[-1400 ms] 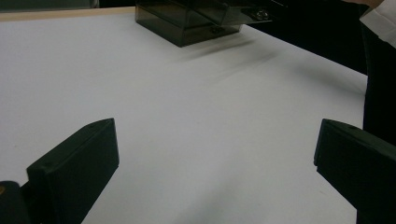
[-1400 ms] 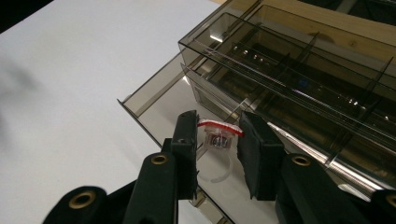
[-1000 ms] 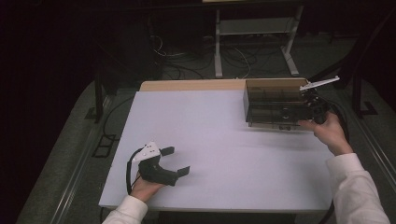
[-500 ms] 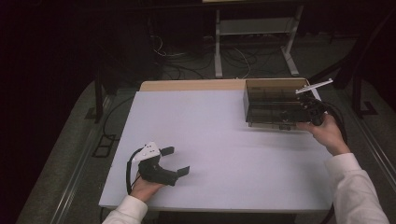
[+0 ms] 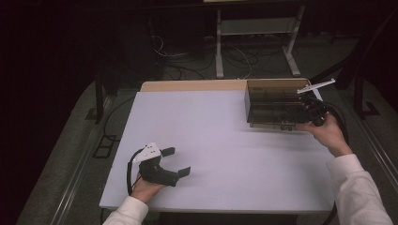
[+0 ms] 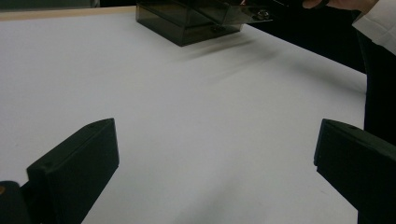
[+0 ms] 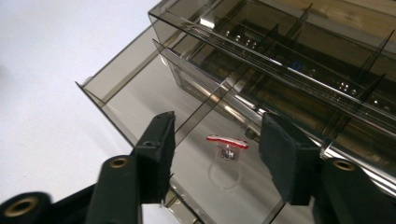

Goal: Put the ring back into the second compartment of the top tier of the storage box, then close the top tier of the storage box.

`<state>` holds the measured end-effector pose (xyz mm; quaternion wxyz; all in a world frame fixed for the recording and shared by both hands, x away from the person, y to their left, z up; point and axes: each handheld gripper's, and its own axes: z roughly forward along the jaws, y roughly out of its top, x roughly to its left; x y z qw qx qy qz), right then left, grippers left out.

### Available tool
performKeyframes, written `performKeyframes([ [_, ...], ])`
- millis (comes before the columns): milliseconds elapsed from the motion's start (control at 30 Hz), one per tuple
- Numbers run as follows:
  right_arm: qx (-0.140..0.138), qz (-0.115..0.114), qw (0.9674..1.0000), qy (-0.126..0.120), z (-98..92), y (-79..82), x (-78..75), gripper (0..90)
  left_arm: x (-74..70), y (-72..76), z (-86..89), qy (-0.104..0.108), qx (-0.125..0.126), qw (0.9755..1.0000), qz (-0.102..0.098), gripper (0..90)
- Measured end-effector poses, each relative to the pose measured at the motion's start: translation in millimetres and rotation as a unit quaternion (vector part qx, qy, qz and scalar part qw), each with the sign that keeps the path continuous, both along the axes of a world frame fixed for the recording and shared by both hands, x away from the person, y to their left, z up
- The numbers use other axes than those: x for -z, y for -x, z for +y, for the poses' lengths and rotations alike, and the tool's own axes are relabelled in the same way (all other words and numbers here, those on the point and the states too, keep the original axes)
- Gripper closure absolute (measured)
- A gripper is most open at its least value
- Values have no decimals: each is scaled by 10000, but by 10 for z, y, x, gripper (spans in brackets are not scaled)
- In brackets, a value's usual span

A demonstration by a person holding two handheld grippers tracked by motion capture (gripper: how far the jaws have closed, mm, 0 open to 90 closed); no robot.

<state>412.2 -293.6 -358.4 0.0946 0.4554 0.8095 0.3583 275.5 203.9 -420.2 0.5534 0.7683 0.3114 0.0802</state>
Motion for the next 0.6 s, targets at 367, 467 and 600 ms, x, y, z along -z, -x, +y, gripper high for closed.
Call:
performKeyframes([
  [367, -216, -236, 9993, -198, 68, 162, -175, 337, 2, -4, -2, 0, -4, 10000, 12, 0],
  [467, -290, -236, 9990, -243, 81, 205, -210, 336, 3, -4, -4, -5, 5, 10000, 12, 0],
  [600, -401, -255, 9985, -286, 94, 251, -244, 337, 0, -2, -3, 0, 0, 10000, 2, 0],
])
